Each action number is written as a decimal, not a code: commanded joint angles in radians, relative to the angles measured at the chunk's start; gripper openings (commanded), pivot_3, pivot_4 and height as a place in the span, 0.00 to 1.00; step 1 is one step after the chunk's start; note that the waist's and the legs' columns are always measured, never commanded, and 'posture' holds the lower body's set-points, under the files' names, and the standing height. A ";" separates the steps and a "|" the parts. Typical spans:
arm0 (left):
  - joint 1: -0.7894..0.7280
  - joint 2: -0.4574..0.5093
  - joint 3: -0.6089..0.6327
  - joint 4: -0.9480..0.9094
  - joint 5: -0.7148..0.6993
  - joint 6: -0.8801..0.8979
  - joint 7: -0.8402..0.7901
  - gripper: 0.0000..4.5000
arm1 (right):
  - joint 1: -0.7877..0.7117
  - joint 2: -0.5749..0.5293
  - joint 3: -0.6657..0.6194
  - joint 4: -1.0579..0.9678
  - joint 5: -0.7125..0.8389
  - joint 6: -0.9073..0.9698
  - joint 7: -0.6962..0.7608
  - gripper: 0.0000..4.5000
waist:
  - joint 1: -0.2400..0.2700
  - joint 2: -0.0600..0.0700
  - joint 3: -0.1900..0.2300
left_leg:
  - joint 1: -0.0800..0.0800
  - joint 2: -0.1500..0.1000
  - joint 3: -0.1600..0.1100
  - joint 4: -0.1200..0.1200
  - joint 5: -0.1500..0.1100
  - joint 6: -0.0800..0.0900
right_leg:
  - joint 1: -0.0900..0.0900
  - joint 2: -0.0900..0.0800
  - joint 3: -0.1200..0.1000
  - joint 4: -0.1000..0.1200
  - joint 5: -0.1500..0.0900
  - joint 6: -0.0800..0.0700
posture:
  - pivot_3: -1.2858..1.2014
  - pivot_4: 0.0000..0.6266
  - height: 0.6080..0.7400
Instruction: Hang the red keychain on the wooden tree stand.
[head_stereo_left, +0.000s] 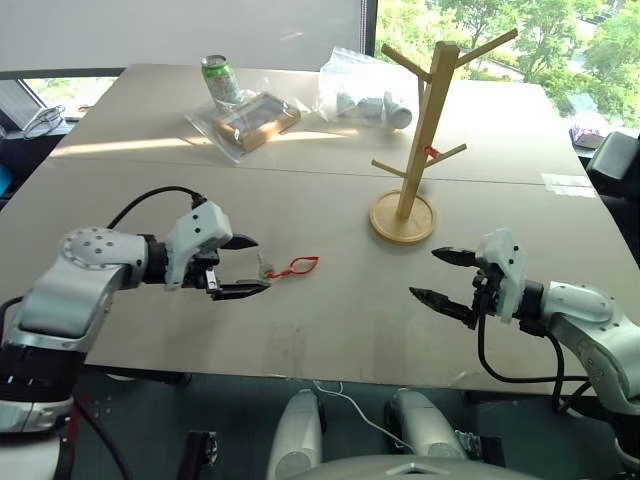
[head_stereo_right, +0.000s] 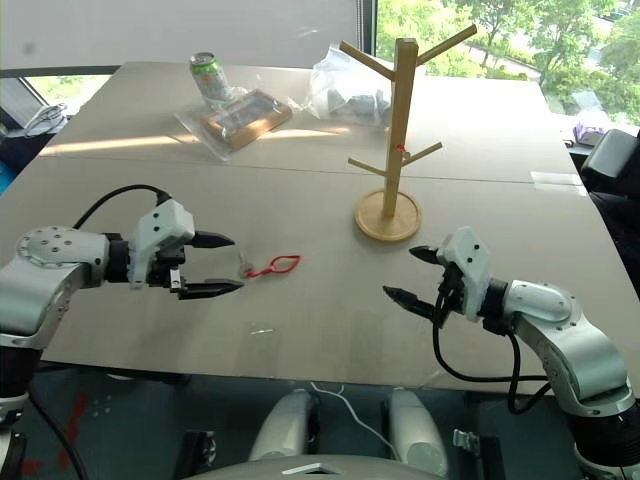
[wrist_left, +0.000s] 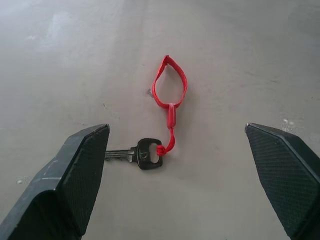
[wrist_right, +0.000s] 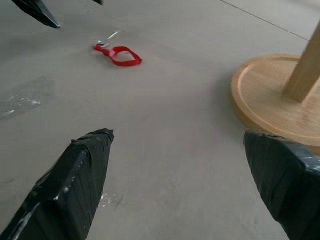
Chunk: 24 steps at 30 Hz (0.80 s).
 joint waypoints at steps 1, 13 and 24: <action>-0.052 -0.035 -0.064 0.072 0.060 -0.086 -0.032 1.00 | 0.007 -0.015 0.006 -0.063 0.026 -0.011 0.015 0.99 | 0.002 0.000 0.000 | 0.000 0.000 0.000 0.000 0.000 0.000 | 0.000 0.000 0.000 0.000 0.000 0.000 | 0.52 0.24 1.00; -0.117 -0.157 -0.131 0.251 0.162 -0.208 -0.034 0.94 | 0.053 -0.020 -0.011 -0.079 0.023 -0.036 -0.012 1.00 | 0.003 -0.001 0.000 | -0.001 0.000 0.000 0.001 0.000 0.000 | 0.000 0.000 0.000 0.001 0.000 0.000 | 0.52 0.24 1.00; -0.085 -0.156 -0.139 0.239 0.181 -0.245 -0.051 0.01 | 0.037 -0.023 -0.007 -0.073 0.034 -0.032 -0.027 1.00 | 0.002 0.000 0.000 | 0.000 0.000 0.000 0.002 0.000 0.000 | 0.001 0.000 0.000 0.001 0.000 0.000 | 0.52 0.24 1.00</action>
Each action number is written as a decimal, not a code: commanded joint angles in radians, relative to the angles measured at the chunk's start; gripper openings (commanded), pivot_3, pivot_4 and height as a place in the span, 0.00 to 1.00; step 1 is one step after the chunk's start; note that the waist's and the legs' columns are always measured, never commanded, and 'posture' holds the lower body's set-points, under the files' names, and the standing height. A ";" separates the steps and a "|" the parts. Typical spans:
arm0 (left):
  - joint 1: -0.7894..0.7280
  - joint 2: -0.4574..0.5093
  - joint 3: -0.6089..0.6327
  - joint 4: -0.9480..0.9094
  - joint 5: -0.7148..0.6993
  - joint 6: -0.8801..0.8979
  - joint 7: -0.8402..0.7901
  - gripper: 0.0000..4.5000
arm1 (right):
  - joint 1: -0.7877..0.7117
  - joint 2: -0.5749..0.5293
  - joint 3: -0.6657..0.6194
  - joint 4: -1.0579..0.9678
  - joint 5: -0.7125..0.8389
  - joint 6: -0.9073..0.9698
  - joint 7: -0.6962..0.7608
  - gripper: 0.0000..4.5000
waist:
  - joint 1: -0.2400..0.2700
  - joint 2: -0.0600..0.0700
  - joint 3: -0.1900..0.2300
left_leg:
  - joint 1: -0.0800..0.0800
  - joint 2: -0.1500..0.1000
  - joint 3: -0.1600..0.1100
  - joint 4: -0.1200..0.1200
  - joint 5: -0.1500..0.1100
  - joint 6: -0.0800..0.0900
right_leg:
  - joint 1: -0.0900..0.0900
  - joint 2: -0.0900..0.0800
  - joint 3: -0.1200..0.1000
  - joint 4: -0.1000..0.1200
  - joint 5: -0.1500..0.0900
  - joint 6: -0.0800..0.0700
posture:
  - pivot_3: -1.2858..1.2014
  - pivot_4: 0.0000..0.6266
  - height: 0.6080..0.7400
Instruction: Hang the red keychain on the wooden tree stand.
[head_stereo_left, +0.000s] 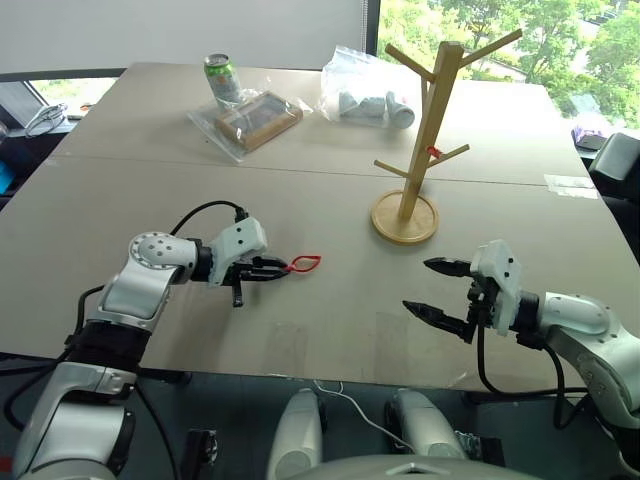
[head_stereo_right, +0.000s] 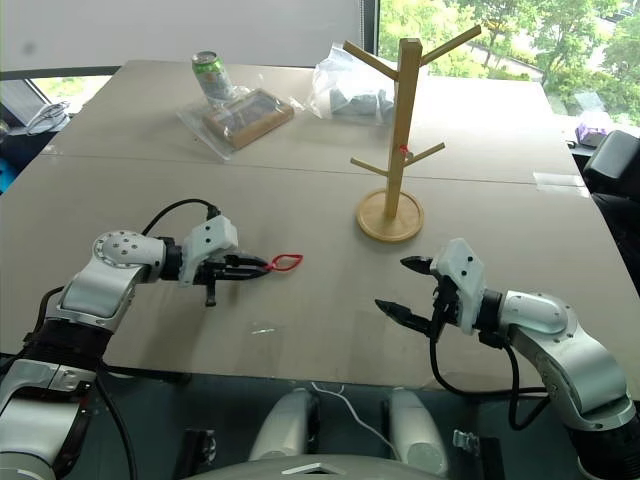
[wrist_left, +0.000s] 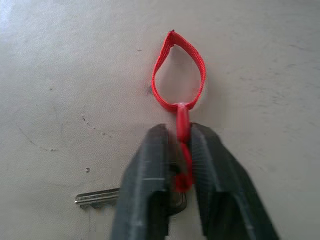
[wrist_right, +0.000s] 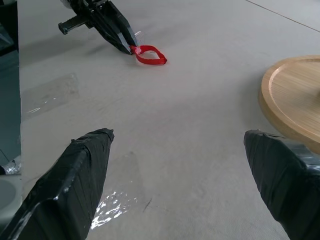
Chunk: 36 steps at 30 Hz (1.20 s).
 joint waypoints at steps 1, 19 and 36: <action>0.033 0.002 -0.005 -0.028 0.001 0.001 -0.021 0.01 | -0.017 -0.009 -0.021 -0.026 0.014 -0.010 -0.003 1.00 | 0.000 0.000 0.000 | 0.000 0.000 0.000 0.000 0.000 0.000 | 0.000 0.000 0.000 0.000 0.000 0.000 | 0.52 0.24 1.00; 0.033 -0.181 0.190 -0.610 -0.077 0.031 0.390 0.01 | -0.103 0.051 -0.239 -0.171 0.152 0.093 -0.265 1.00 | 0.011 -0.001 0.000 | 0.000 0.000 -0.001 0.002 0.000 0.000 | 0.002 -0.001 -0.001 0.000 0.000 0.000 | 0.52 0.24 1.00; -0.301 -0.444 -0.111 -0.276 0.269 -0.338 0.559 0.01 | -0.104 -0.003 -0.370 -0.367 0.231 0.231 -0.511 1.00 | 0.022 0.000 0.000 | 0.000 -0.002 -0.004 0.004 0.000 0.000 | 0.005 0.000 -0.001 -0.001 0.000 0.001 | 0.52 0.24 1.00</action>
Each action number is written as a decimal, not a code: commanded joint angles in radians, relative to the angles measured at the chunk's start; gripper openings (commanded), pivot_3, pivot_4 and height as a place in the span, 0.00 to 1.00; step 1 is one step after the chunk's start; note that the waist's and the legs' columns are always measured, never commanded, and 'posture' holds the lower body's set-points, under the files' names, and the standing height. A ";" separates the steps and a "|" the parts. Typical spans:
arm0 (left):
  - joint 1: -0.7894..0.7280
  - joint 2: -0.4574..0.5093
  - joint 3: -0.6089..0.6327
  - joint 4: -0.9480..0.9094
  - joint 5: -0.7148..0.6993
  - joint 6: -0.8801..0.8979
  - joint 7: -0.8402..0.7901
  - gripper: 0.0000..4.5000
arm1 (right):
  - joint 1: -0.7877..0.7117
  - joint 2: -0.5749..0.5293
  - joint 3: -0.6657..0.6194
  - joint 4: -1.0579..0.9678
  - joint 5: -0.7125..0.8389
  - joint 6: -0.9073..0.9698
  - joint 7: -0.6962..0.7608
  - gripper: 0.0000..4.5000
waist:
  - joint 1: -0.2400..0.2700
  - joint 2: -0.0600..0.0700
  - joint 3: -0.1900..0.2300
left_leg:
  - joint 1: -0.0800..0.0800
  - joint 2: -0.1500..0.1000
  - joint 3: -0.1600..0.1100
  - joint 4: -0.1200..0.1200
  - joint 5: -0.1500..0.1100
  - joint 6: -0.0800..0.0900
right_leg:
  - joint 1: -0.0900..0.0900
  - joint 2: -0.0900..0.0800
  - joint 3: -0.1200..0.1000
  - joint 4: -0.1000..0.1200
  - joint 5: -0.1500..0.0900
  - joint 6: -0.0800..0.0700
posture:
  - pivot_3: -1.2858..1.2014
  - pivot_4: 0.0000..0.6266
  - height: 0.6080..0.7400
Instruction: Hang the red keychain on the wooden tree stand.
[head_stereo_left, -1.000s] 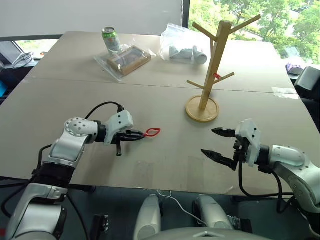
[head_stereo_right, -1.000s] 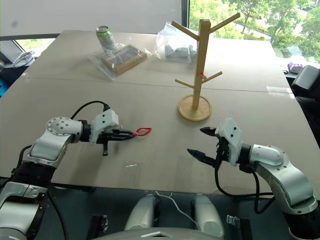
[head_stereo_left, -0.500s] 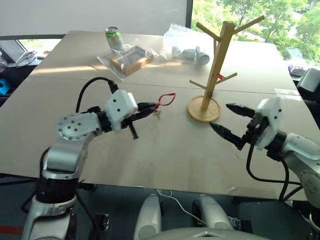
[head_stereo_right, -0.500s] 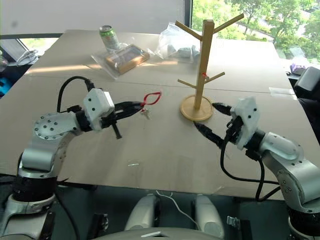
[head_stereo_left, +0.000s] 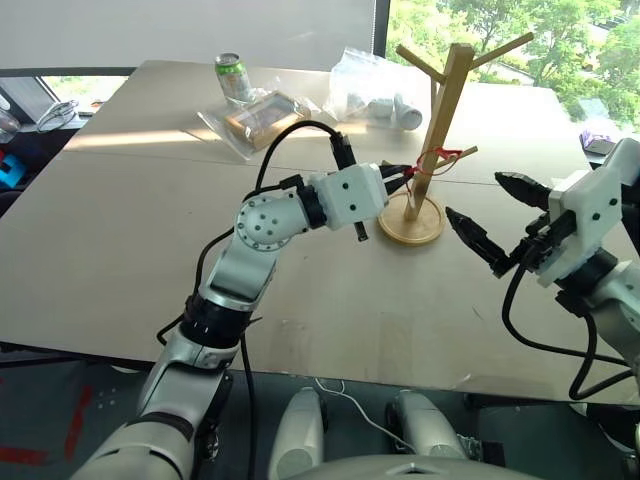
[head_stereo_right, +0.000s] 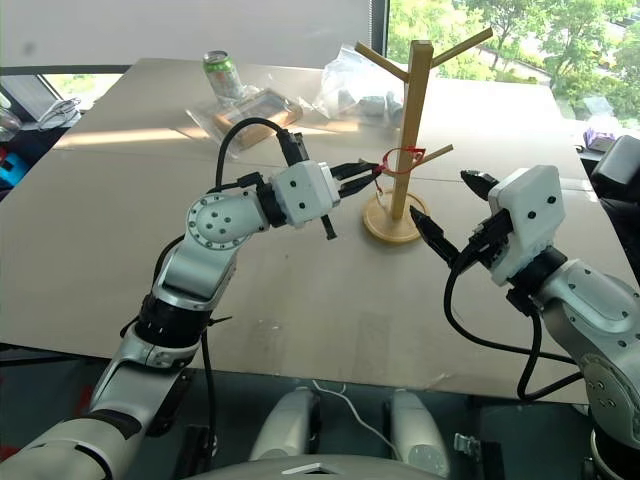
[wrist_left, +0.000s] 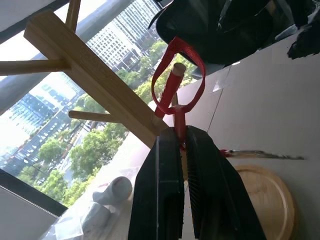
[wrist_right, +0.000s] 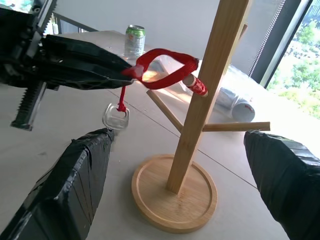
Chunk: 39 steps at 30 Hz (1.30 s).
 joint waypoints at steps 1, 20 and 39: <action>-0.034 -0.013 -0.002 0.031 0.024 -0.076 0.022 0.01 | 0.007 -0.014 -0.055 -0.044 0.029 0.008 -0.031 1.00 | 0.000 0.000 0.000 | 0.000 0.000 0.000 0.000 0.000 0.000 | 0.000 0.000 0.000 0.000 0.000 0.000 | 0.52 0.24 1.00; -0.036 -0.015 -0.027 0.075 0.131 -0.096 0.030 0.01 | 0.062 -0.016 -0.066 -0.040 0.060 -0.025 -0.058 1.00 | -0.001 0.000 0.000 | 0.000 0.000 0.000 0.000 0.000 0.000 | 0.000 0.000 0.000 0.000 0.000 0.000 | 0.52 0.24 1.00; 0.101 0.172 0.286 -0.158 -0.335 0.567 -0.175 0.99 | 0.005 -0.155 -0.008 0.162 0.058 -0.067 0.199 1.00 | -0.020 0.000 0.000 | 0.001 0.001 -0.001 0.000 0.000 0.000 | 0.000 0.000 -0.001 0.001 0.000 0.000 | 0.52 0.24 1.00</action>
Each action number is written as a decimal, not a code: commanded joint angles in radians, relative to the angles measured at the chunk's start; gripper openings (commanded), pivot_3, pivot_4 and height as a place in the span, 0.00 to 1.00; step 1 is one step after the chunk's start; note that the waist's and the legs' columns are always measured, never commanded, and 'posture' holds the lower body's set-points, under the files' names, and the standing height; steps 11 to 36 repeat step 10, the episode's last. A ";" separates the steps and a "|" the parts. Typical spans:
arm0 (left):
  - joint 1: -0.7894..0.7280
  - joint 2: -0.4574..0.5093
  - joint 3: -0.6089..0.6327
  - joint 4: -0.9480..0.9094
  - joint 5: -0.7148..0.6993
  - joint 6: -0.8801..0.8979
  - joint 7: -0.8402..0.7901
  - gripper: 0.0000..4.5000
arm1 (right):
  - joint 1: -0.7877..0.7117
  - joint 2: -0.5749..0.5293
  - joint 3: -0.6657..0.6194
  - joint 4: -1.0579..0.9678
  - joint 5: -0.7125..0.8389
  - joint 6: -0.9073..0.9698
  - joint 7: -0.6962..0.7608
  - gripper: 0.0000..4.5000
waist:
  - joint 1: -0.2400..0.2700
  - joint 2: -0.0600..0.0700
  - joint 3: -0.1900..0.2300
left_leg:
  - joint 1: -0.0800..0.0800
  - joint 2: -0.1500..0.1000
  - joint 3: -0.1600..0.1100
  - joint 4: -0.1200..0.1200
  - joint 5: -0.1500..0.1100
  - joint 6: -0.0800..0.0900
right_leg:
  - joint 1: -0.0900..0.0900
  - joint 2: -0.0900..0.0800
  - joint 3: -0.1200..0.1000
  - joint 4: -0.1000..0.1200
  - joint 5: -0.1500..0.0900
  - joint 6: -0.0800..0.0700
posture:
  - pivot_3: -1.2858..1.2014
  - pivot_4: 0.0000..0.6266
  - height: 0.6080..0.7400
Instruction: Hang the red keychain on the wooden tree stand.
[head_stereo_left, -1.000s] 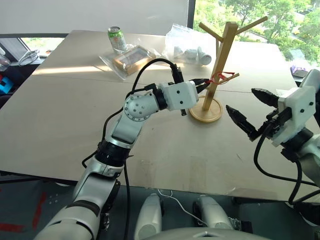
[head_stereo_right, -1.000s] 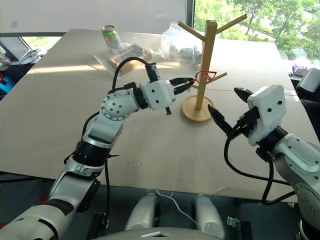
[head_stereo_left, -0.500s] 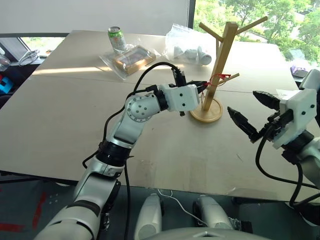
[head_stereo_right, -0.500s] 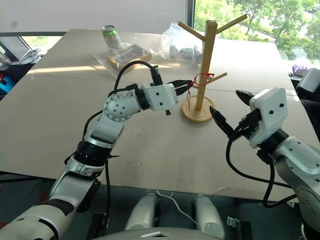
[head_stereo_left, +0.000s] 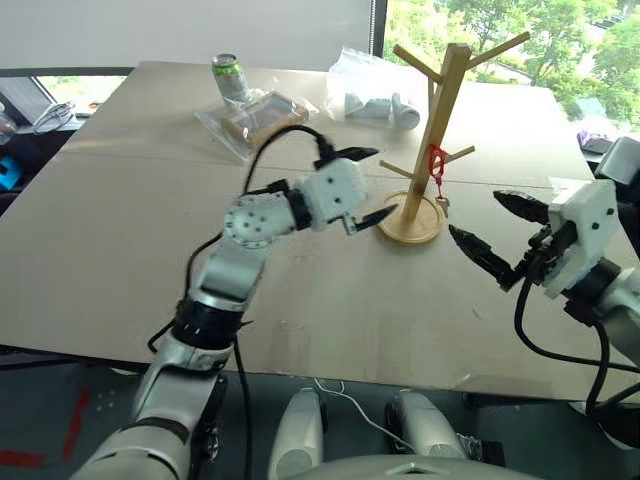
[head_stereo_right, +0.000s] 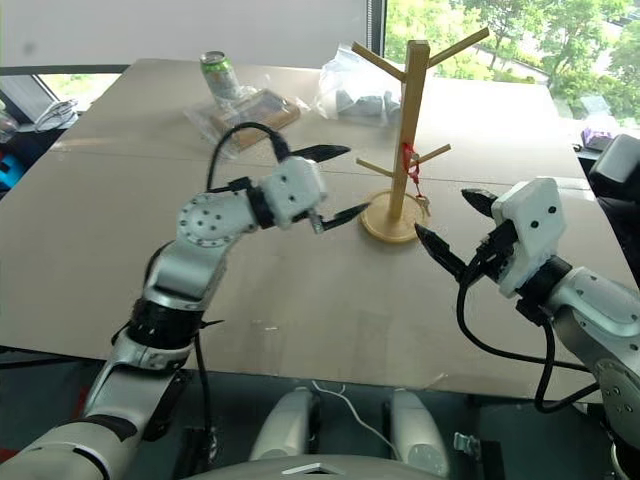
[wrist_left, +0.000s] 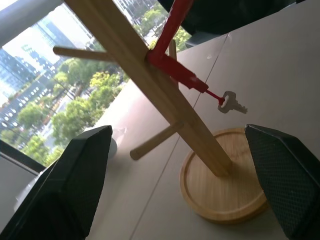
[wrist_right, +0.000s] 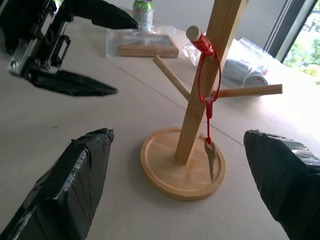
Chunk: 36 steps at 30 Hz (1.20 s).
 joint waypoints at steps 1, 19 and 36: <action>0.004 0.116 0.150 -0.085 -0.193 0.269 -0.086 0.99 | -0.046 -0.047 -0.002 0.067 0.004 -0.036 0.094 1.00 | -0.005 0.000 0.000 | 0.000 0.000 -0.001 0.000 0.000 0.000 | 0.000 0.000 -0.001 0.000 0.000 0.000 | 0.52 0.24 1.00; 0.121 0.455 0.350 -0.019 -0.439 0.518 -0.307 0.99 | -0.165 -0.146 0.031 0.283 -0.012 -0.059 0.299 1.00 | -0.007 0.001 0.002 | 0.000 0.000 -0.002 -0.001 0.000 0.000 | 0.000 -0.001 -0.003 -0.001 0.000 0.000 | 0.52 0.24 1.00; 0.121 0.455 0.350 -0.019 -0.439 0.518 -0.307 0.99 | -0.165 -0.146 0.031 0.283 -0.012 -0.059 0.299 1.00 | -0.007 0.001 0.002 | 0.000 0.000 -0.002 -0.001 0.000 0.000 | 0.000 -0.001 -0.003 -0.001 0.000 0.000 | 0.52 0.24 1.00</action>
